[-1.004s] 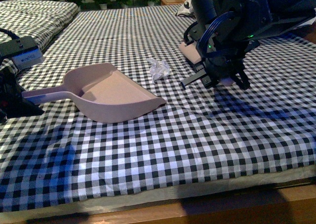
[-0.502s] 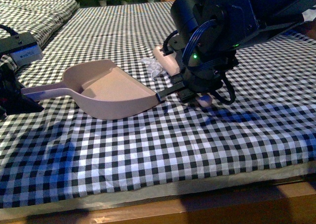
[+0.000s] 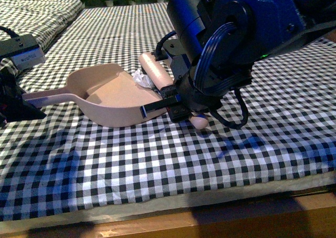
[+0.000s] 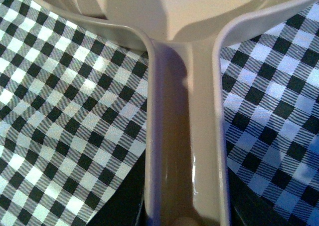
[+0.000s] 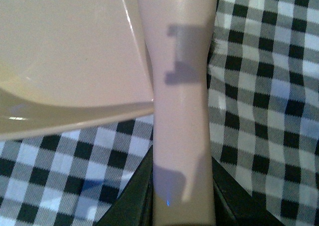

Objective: Clean up trash

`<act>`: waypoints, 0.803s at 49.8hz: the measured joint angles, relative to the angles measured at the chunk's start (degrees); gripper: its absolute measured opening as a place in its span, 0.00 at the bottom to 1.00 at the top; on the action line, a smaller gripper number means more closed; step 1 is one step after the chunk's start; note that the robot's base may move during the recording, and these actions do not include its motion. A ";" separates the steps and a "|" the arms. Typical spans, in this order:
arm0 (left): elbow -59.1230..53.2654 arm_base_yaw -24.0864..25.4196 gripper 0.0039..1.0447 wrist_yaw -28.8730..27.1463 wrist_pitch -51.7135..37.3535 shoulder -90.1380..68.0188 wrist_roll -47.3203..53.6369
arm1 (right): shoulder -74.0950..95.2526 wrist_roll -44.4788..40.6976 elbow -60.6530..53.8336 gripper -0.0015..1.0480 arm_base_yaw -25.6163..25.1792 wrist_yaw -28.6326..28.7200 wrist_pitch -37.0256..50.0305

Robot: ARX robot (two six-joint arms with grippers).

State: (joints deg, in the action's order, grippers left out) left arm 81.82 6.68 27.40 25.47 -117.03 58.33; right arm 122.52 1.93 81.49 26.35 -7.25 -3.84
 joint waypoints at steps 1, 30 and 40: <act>0.00 0.00 0.24 0.00 0.00 0.00 0.00 | -0.48 0.44 -0.70 0.20 0.11 0.26 0.13; 0.00 0.00 0.24 0.00 0.00 0.00 0.02 | -13.55 7.10 -10.84 0.19 1.07 7.61 0.44; 0.00 0.00 0.24 0.00 0.00 0.00 0.02 | -16.48 8.85 -11.19 0.19 0.48 8.59 0.09</act>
State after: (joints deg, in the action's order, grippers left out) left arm 81.82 6.68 27.40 25.47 -117.03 58.35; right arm 106.04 10.79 70.30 26.83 1.34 -3.75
